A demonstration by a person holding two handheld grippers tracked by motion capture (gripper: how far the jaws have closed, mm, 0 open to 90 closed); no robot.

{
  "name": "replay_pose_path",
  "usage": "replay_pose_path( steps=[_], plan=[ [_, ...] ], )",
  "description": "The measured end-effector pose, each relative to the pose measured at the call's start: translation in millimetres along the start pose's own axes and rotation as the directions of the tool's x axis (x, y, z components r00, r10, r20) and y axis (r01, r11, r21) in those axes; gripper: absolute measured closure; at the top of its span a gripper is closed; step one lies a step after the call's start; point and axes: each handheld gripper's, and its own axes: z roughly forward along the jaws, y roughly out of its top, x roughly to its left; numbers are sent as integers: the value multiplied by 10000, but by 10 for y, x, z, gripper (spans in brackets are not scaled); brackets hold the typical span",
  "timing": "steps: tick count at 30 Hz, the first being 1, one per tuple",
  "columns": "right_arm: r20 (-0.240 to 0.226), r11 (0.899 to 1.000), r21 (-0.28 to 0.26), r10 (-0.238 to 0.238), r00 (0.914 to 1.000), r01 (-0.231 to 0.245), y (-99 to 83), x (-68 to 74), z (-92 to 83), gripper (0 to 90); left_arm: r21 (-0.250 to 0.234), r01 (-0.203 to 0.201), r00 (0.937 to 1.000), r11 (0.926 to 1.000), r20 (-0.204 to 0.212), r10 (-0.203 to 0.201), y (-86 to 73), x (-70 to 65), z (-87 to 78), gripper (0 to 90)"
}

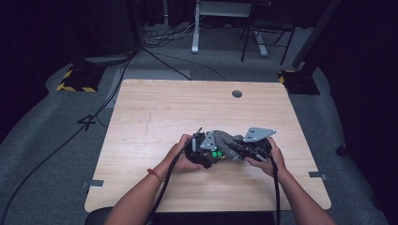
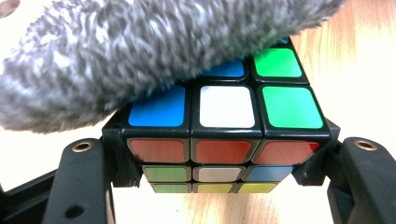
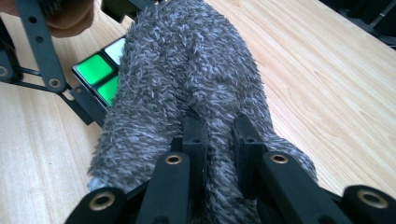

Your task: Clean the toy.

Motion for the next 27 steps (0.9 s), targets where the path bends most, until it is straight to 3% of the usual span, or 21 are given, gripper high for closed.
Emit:
replay_pose_path(
  steps=[5, 8, 14, 18, 24, 27],
  plan=[
    [-307, 9993, -368, 93, 9995, -104, 49, 13, -17, 790, 88, -47, 9999, 10000, -113, 48, 6, 0, 20, 336],
    [-362, 9987, -457, -236, 9991, 220, 128, 98, 13, 790, 202, -62, 9999, 9998, -103, 64, 4, -3, 51, 336],
    [-837, 9973, -704, -286, 9961, 227, 222, 219, 60, 790, 212, -50, 10000, 9998, 57, 49, 1, -15, 86, 336],
    [-259, 9951, -380, -920, 9954, 910, 252, 271, 59, 790, 140, -232, 9997, 9996, 97, 231, 33, -53, 61, 337],
    [329, 9995, -189, -254, 9991, 260, 100, 52, -16, 790, -38, -218, 9996, 9998, 157, 218, 45, -61, -10, 337],
    [226, 9995, -320, 7, 9997, 0, 36, 10, -60, 790, -58, -319, 9994, 9995, 142, 319, 53, -56, -38, 337]
  ],
)
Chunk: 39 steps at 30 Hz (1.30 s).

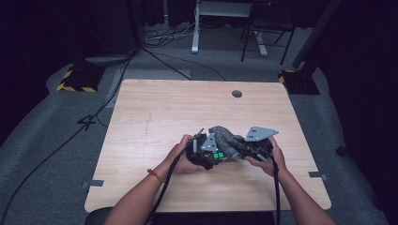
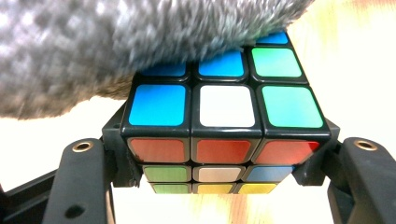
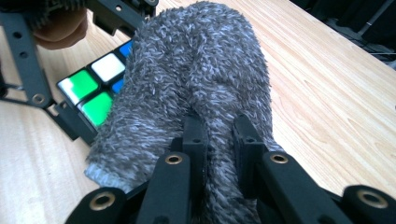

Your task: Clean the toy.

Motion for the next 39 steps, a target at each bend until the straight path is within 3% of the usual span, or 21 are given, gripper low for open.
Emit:
replay_pose_path(
  steps=[3, 6, 9, 10, 13, 22, 28, 31, 37, 39],
  plan=[
    [-141, 9999, -134, -57, 9999, 55, 11, 39, -22, 790, 53, 35, 10000, 10000, -3, -35, -1, -4, 12, 337],
    [-193, 9989, -185, -424, 9989, 420, 76, 147, -5, 791, 208, -18, 10000, 9998, -37, 18, -3, -14, 40, 337],
    [-888, 9978, -590, -343, 9955, 291, 154, 245, 2, 790, 190, 17, 10000, 9998, -8, -16, 4, -25, 60, 337],
    [-1003, 9969, -603, -572, 9933, 514, 204, 333, 25, 790, 187, -8, 10000, 9998, 0, 8, 8, -32, 63, 337],
    [-797, 9955, -451, -869, 9930, 835, 227, 377, 54, 789, 250, -73, 9999, 9997, -109, 76, 6, -51, 67, 337],
    [-305, 9993, -167, -347, 9989, 342, 99, 182, 35, 789, 328, -107, 9999, 9994, -113, 111, 9, -39, 43, 337],
    [-47, 10000, 18, 9, 10000, -9, -23, 61, -10, 789, 35, 46, 9998, 10000, -184, -46, 6, -6, -51, 337],
    [69, 9999, 102, -86, 9999, 85, -14, 77, -15, 790, 14, 30, 9998, 10000, -180, -29, 0, -2, -69, 337],
    [-184, 9982, -332, -503, 9986, 497, 94, 217, -52, 790, 43, 134, 9998, 9999, -111, -133, -8, -9, -62, 337],
    [-492, 9972, -567, -507, 9975, 479, 136, 263, -65, 789, 124, 77, 9999, 9999, -111, -76, 1, -24, -30, 337]
  ],
)
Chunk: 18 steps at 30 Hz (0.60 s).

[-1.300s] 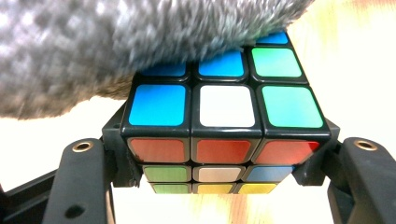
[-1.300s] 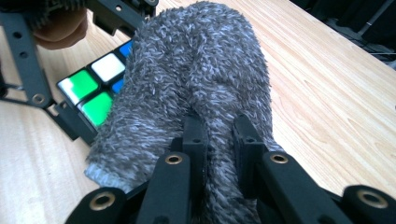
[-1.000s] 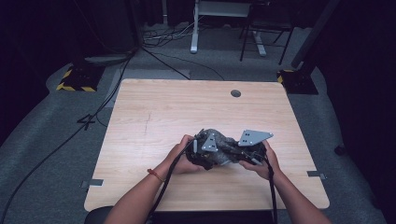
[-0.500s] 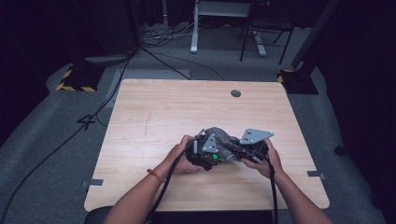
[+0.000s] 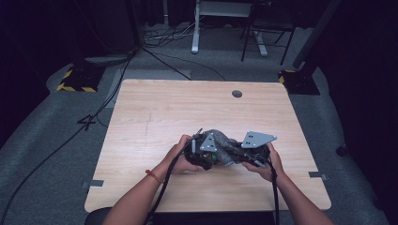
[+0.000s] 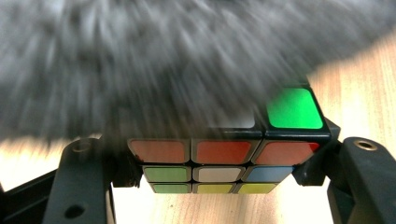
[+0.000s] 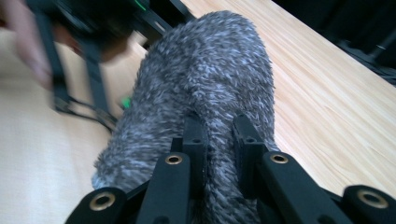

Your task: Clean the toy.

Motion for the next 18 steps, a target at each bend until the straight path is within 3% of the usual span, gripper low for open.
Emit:
replay_pose_path(
  steps=[5, 8, 18],
  plan=[
    [-282, 9987, -36, -507, 9983, 506, 96, 165, 62, 788, 95, -159, 9997, 9998, 170, 158, 30, -57, 77, 337],
    [-198, 9971, 151, -738, 9971, 741, 104, 185, 98, 788, 192, -203, 9998, 9996, 71, 201, 29, -67, 81, 337],
    [485, 9992, 388, 36, 9988, -55, -63, -94, 36, 787, 96, -185, 9998, 9998, -56, 186, 21, -16, -8, 337]
  ],
)
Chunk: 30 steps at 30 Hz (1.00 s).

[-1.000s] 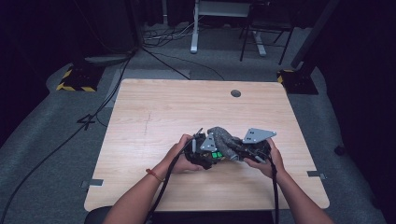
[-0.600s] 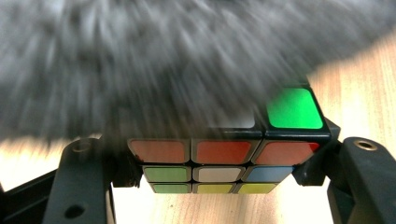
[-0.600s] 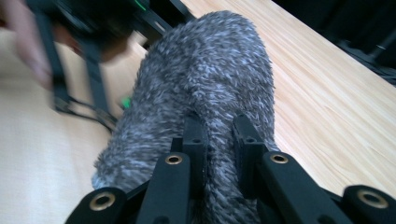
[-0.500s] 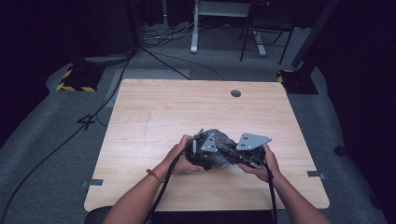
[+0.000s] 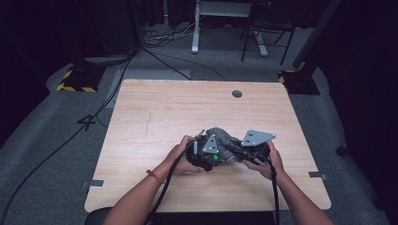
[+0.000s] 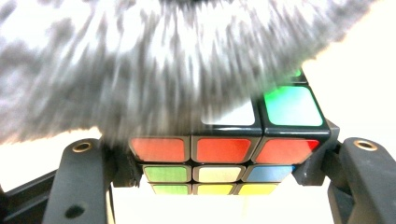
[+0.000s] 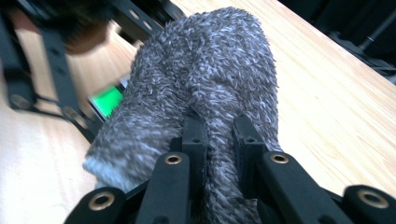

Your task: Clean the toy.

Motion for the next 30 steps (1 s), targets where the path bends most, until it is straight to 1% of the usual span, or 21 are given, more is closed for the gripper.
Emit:
replay_pose_path(
  steps=[3, 7, 10, 11, 14, 16, 17, 18, 20, 24, 26, 27, 28, 30],
  plan=[
    [54, 9999, 58, 142, 9999, -142, -28, -45, -13, 787, -173, 73, 9999, 9998, -93, -74, -4, 28, -55, 337],
    [94, 9998, 130, 173, 9998, -174, -48, -70, -19, 787, -272, 145, 9998, 9995, -153, -149, -13, 53, -106, 336],
    [-127, 9996, -143, 236, 9996, -238, -24, -44, -37, 788, -305, 259, 9996, 9992, -90, -262, -15, 50, -114, 337],
    [-155, 9997, -207, 117, 9998, -121, -3, -16, -47, 788, -276, 155, 9998, 9995, -97, -157, -12, 49, -108, 337],
    [-174, 9991, -394, -152, 9997, 145, 70, 79, -67, 788, -216, 197, 9998, 9996, -20, -197, -11, 38, -79, 337],
    [-465, 9978, -639, -227, 9987, 197, 110, 130, -72, 787, -207, 154, 9999, 9997, 68, -153, -2, 27, -55, 337],
    [-527, 9976, -640, -312, 9981, 278, 130, 161, -64, 787, -195, 157, 9999, 9997, 77, -155, 6, 13, -36, 336],
    [-422, 9971, -548, -555, 9976, 531, 150, 197, -43, 787, -98, 97, 10000, 9999, 15, -97, 9, 6, -25, 336],
    [-249, 9974, -360, -638, 9977, 629, 159, 213, -10, 787, 39, 53, 10000, 10000, -19, -53, 4, 4, -12, 337],
    [45, 9996, -228, -164, 9999, 165, 94, 104, 11, 786, 60, -6, 9999, 10000, -111, 7, 1, 6, -42, 337],
    [173, 9995, -201, 234, 9996, -230, 20, 5, -5, 786, -88, 63, 9999, 9999, -79, -64, -3, 13, -73, 337],
    [207, 9993, -186, 325, 9993, -321, -11, -27, -9, 786, -194, 121, 9999, 9997, -86, -122, -4, 19, -92, 337],
    [199, 9983, -180, 560, 9982, -557, -63, -76, -13, 786, -279, 137, 9999, 9995, -44, -138, -4, 25, -101, 337],
    [-7, 9957, -255, 886, 9961, -886, -135, -133, -17, 786, -481, 253, 9997, 9985, 9, -253, -5, 34, -121, 337]
  ],
)
